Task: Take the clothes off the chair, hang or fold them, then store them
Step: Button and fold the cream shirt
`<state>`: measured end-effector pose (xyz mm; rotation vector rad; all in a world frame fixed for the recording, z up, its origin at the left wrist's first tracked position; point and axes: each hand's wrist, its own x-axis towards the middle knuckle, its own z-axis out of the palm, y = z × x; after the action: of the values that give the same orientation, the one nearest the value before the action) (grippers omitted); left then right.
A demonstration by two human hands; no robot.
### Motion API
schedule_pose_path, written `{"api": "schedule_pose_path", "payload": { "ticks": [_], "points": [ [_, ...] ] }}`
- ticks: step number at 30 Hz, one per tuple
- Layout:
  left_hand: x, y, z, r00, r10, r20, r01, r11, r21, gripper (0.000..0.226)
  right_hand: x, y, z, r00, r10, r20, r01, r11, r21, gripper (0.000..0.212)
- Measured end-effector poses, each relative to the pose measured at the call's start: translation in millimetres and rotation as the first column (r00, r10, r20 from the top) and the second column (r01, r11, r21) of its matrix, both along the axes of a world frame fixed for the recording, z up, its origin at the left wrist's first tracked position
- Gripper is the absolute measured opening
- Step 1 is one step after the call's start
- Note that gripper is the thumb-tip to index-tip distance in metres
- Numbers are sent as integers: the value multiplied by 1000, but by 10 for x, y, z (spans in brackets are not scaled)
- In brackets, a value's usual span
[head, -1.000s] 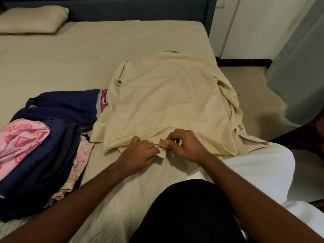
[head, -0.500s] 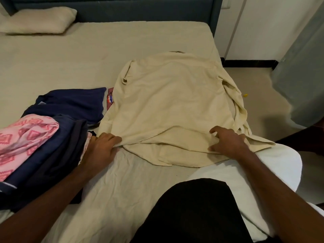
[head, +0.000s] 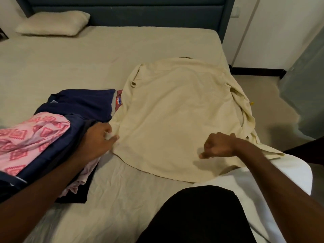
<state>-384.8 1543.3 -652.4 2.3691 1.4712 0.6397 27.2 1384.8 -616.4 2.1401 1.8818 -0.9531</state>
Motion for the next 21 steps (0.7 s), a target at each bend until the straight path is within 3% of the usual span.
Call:
{"api": "schedule_pose_path", "payload": {
  "ticks": [3, 6, 9, 12, 14, 17, 19, 21],
  "points": [
    [173, 62, 87, 945, 324, -47, -327, 929, -171, 42, -335, 361, 36, 999, 26, 29, -31, 988, 151, 36],
    [312, 127, 135, 914, 341, -221, -395, 873, -285, 46, -749, 741, 92, 998, 67, -13, -62, 965, 255, 26],
    [356, 205, 245, 914, 312, -261, -385, 870, -308, 18, -1143, 1092, 141, 989, 119, -86, -87, 946, 313, 23],
    [322, 370, 531, 949, 315, 15, -291, 893, -343, 15, -1449, 1316, 205, 936, 133, -327, 8, 918, 396, 34],
    [308, 532, 826, 897, 380, 227, -275, 881, -386, 14, -1632, 1418, 285, 838, 113, -534, 127, 911, 392, 67],
    [410, 724, 1199, 786, 410, 464, -197, 876, -440, 21, -1922, 1579, 403, 724, 146, -675, 158, 916, 368, 116],
    [570, 755, 1364, 788, 343, 511, -119, 900, -420, 16, -2113, 1695, 440, 710, 103, -697, 242, 893, 379, 121],
    [724, 735, 1486, 774, 272, 572, 35, 883, -467, 14, -2228, 1789, 496, 775, -22, -632, 389, 805, 449, 96]
  ]
}}
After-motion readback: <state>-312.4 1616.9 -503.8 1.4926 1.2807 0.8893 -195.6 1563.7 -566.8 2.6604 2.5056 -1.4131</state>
